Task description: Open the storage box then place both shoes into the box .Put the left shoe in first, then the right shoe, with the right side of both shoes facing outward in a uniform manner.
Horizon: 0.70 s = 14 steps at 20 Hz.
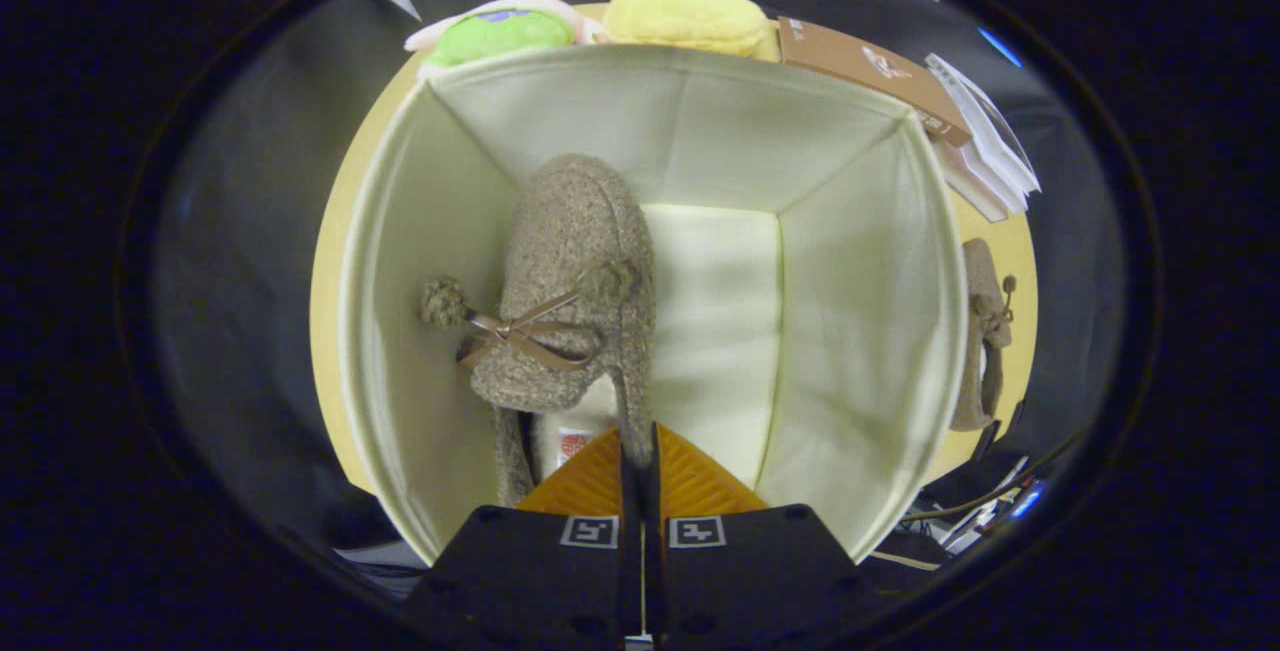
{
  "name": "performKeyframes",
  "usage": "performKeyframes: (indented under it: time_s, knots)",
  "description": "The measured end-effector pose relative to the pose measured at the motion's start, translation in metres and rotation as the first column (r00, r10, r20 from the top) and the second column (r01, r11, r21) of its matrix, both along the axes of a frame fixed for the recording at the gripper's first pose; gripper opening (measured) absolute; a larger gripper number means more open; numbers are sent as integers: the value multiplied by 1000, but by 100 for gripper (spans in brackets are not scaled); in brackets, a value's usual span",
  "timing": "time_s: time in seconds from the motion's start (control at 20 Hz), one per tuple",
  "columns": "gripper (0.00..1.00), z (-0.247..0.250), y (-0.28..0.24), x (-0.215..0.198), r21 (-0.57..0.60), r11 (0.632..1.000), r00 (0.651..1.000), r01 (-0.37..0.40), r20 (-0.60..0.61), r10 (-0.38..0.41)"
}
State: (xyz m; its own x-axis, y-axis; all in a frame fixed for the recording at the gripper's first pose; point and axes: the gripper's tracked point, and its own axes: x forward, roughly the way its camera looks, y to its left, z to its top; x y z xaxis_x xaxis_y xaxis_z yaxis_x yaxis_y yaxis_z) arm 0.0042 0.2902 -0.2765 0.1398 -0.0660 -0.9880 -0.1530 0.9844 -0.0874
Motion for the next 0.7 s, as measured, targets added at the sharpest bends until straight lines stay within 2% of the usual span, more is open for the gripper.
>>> performKeyframes:
  time_s: [0.2, 0.45, 0.7]
  knots:
    - [9, -12, 0, -1, -17, 999, 999, -30, -15, 30]
    - [23, 12, -15, -14, -24, 1000, 999, -13, -33, 12]
    - [57, 65, -33, -25, 27, 996, 996, 85, 13, -85]
